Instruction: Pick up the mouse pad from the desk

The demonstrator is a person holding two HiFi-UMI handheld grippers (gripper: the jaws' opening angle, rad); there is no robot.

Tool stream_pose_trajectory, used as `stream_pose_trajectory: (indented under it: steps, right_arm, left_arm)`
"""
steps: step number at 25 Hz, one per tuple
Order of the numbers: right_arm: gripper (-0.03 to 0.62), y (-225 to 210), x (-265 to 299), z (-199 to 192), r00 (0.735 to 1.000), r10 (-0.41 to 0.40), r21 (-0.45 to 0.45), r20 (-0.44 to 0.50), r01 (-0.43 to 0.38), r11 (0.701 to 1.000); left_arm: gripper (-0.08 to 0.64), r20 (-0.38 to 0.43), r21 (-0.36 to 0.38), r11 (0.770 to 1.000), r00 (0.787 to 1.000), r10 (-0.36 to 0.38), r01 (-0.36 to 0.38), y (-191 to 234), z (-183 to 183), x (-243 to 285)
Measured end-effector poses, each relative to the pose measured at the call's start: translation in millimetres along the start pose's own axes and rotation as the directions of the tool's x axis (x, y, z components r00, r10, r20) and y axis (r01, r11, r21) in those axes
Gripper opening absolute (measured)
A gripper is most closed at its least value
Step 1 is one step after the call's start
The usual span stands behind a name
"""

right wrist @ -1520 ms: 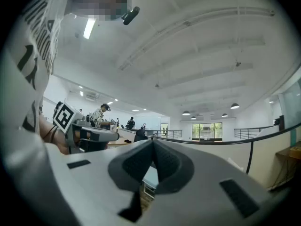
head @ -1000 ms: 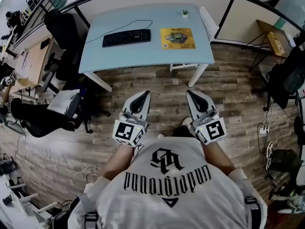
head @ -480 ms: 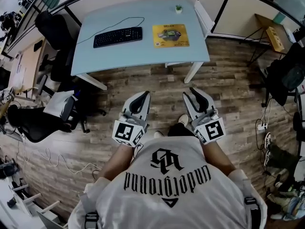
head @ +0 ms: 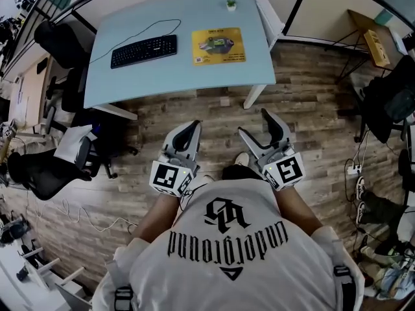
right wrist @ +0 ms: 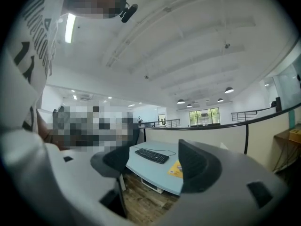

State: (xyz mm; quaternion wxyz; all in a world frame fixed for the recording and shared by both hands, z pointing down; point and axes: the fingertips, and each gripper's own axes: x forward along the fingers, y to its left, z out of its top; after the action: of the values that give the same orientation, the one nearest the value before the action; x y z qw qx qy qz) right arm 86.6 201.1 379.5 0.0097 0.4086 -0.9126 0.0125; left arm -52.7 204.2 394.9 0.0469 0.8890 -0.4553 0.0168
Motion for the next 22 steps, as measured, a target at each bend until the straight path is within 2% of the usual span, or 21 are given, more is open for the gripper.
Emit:
stream_pose_trajectory:
  steps: [9,12,22]
  right_arm:
    - [0.348,-91.8,-5.5,-11.7,1.0,0.024,0.029,-0.007,-0.024,0.999]
    - [0.35,-111.0,-10.0,-16.1,1.0,0.025,0.032,-0.012,-0.024,0.999]
    - [0.35,-147.9,-17.5,-17.5,1.0,0.001,0.05,-0.006,-0.001,0.999]
  left_arm:
    - [0.008,-0.033,0.0,0.999,0.999,0.032,-0.032,-21.7,-7.2,78.0]
    - [0.008,-0.03,-0.019,0.999,0.999,0.044,-0.045,-25.0,-5.9,94.1]
    - [0.008,-0.03,0.008,1.0,0.999,0.015,-0.015,-41.3,-1.1,131.4]
